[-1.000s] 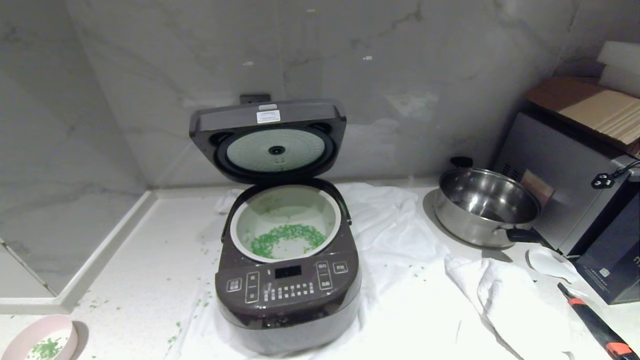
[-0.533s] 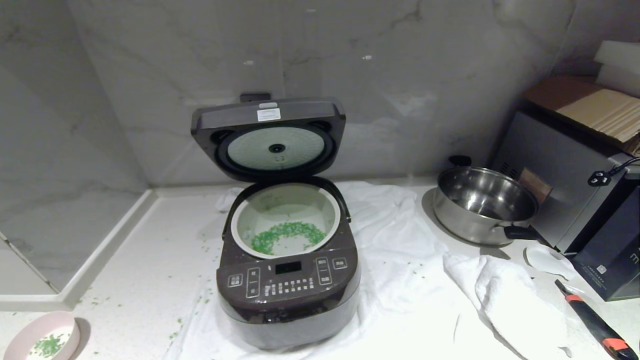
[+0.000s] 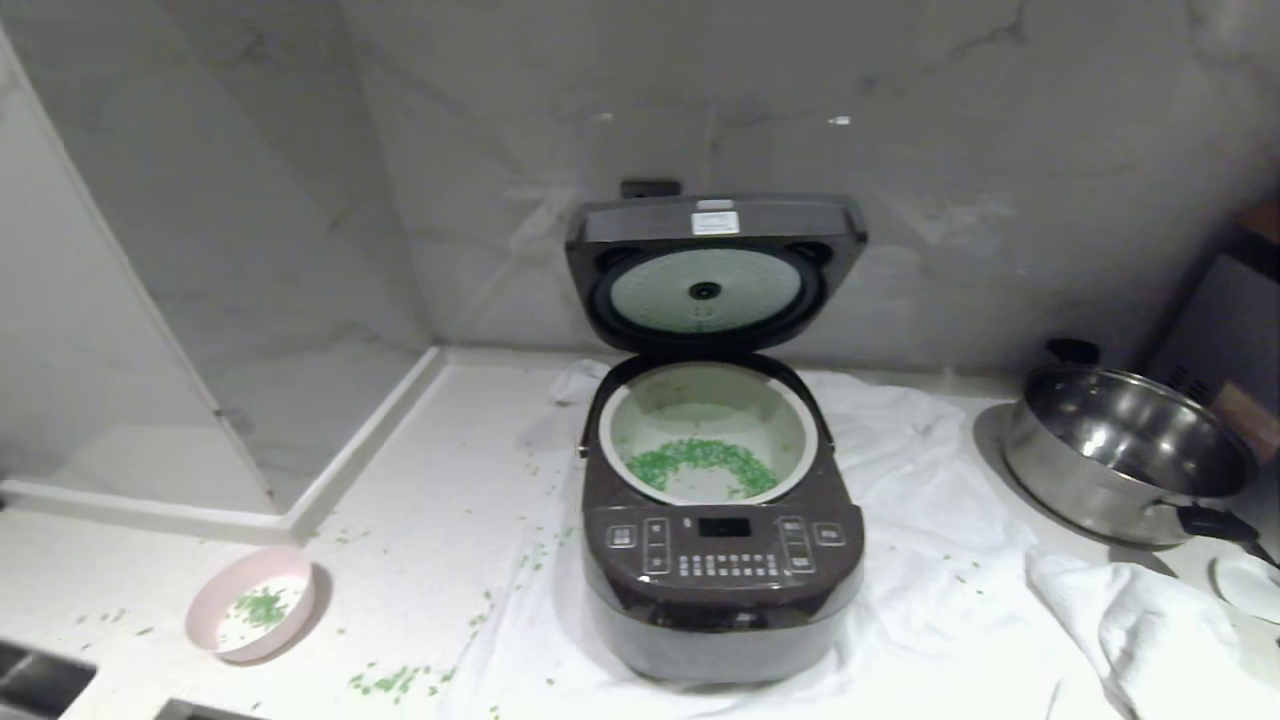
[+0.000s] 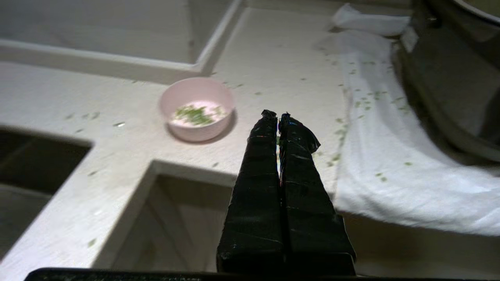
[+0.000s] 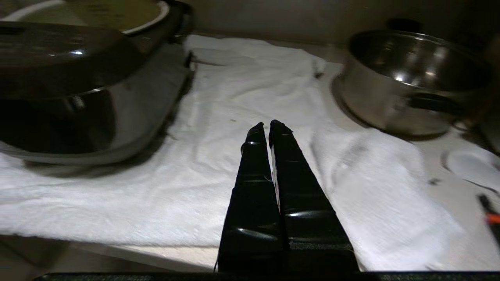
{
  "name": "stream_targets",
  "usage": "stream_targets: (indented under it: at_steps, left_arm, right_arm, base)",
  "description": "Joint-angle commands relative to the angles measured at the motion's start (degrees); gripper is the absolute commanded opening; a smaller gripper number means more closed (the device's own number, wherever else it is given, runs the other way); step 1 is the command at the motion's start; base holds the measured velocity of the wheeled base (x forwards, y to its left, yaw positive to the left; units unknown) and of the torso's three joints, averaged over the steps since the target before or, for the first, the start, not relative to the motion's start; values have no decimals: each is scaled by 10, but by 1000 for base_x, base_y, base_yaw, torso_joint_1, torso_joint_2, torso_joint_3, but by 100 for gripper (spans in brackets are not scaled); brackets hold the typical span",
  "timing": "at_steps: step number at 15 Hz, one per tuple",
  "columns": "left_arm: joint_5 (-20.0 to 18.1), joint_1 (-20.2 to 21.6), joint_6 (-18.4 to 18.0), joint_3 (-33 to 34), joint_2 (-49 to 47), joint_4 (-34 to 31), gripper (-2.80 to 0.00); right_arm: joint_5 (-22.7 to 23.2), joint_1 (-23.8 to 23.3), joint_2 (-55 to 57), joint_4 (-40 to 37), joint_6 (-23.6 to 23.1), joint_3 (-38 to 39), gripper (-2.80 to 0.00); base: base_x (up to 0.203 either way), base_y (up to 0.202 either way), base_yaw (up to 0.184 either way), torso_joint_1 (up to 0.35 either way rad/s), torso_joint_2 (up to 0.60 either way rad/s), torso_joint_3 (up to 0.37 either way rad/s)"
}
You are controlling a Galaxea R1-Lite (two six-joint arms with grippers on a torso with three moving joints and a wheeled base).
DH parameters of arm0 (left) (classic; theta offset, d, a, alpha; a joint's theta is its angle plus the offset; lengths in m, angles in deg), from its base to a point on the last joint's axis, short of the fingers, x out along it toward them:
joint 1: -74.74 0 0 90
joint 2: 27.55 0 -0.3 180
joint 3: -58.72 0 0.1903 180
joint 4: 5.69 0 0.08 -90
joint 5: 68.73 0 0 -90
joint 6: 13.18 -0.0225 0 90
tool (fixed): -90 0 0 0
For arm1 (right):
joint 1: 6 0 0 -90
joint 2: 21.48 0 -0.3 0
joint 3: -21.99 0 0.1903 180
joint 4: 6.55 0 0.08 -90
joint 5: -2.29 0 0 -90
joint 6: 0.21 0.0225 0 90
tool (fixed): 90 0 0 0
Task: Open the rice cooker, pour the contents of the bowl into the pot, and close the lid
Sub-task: Turn on the tap
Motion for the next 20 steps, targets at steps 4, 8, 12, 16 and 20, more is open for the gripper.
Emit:
stream_targets:
  at_steps: [4,8,12,16,20]
  left_arm:
    - [0,0,0,0,1,-1,-280]
    - [0,0,0,0,1,-1,-280]
    - [0,0,0,0,1,-1,-280]
    - [0,0,0,0,1,-1,-280]
    - [0,0,0,0,1,-1,-280]
  right_arm:
    - [0,0,0,0,0,0,-280]
    - [0,0,0,0,0,1,-280]
    - [0,0,0,0,-3,1,-280]
    - [1,0,0,0,-3,0,-280]
    - [0,0,0,0,-3,1,-280]
  base:
    - [-1,-8,175,2,5,4]
    - [-1,-7,176,3,4,3]
    - [-2,-8,176,3,3,3]
    - [-3,-6,143,2,3,2]
    - [0,0,0,0,0,0]
